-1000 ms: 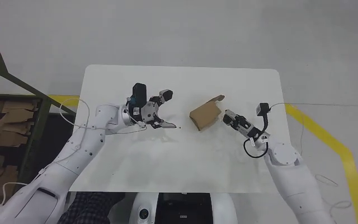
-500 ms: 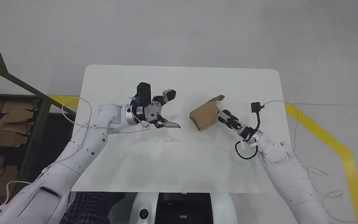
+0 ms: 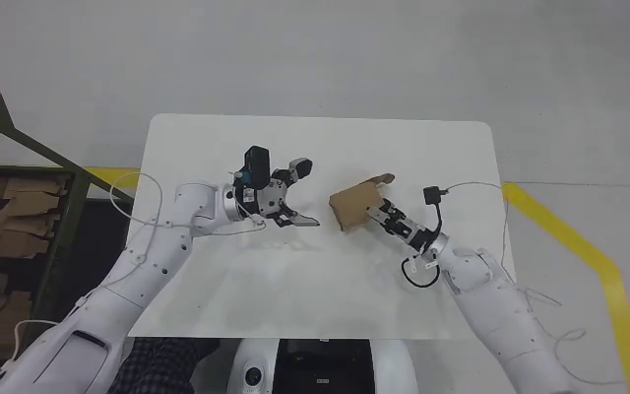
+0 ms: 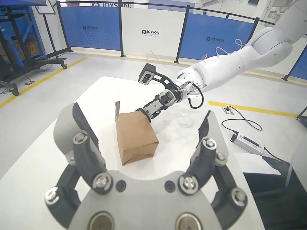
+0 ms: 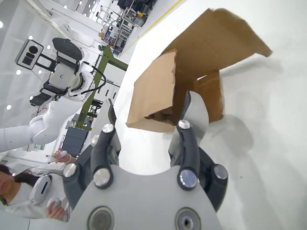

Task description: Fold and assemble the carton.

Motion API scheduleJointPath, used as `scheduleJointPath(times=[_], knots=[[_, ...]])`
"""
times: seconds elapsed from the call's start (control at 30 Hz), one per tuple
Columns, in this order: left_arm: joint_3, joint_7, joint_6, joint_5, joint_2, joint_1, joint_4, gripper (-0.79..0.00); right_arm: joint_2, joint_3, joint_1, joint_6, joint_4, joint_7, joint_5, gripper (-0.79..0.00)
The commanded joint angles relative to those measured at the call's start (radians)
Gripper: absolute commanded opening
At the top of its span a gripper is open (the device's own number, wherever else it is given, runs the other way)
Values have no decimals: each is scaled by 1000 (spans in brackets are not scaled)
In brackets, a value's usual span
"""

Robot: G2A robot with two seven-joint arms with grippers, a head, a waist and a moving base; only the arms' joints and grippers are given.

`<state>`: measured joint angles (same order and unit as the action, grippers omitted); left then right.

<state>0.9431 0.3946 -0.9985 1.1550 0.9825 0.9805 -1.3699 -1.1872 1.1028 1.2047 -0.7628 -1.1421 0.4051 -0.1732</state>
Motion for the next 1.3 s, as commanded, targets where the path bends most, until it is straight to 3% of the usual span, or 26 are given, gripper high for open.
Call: scheduleJointPath(times=[0.0,0.13,0.33,0.57,0.7,0.93,1.27], knots=[[3,-2,-1,0,1,1,-1,0,0,-7,12,1,-14,6,-2,-249],[13,-5,-5,3,2,6,-3,0,3,-12,52,-2,-61,29,10,-197],[21,-9,-9,10,5,15,-7,0,17,9,123,9,-165,46,-16,0],[21,-18,-14,13,12,14,-4,0,26,103,196,-27,-266,-266,-346,0],[21,-22,-11,13,16,16,-3,0,22,102,207,-50,-269,-386,-508,0],[27,-33,-1,15,20,23,-5,0,12,67,177,-41,-202,-493,-679,0],[39,-55,6,18,24,35,-26,0,-3,12,110,-32,-95,-568,-805,0]])
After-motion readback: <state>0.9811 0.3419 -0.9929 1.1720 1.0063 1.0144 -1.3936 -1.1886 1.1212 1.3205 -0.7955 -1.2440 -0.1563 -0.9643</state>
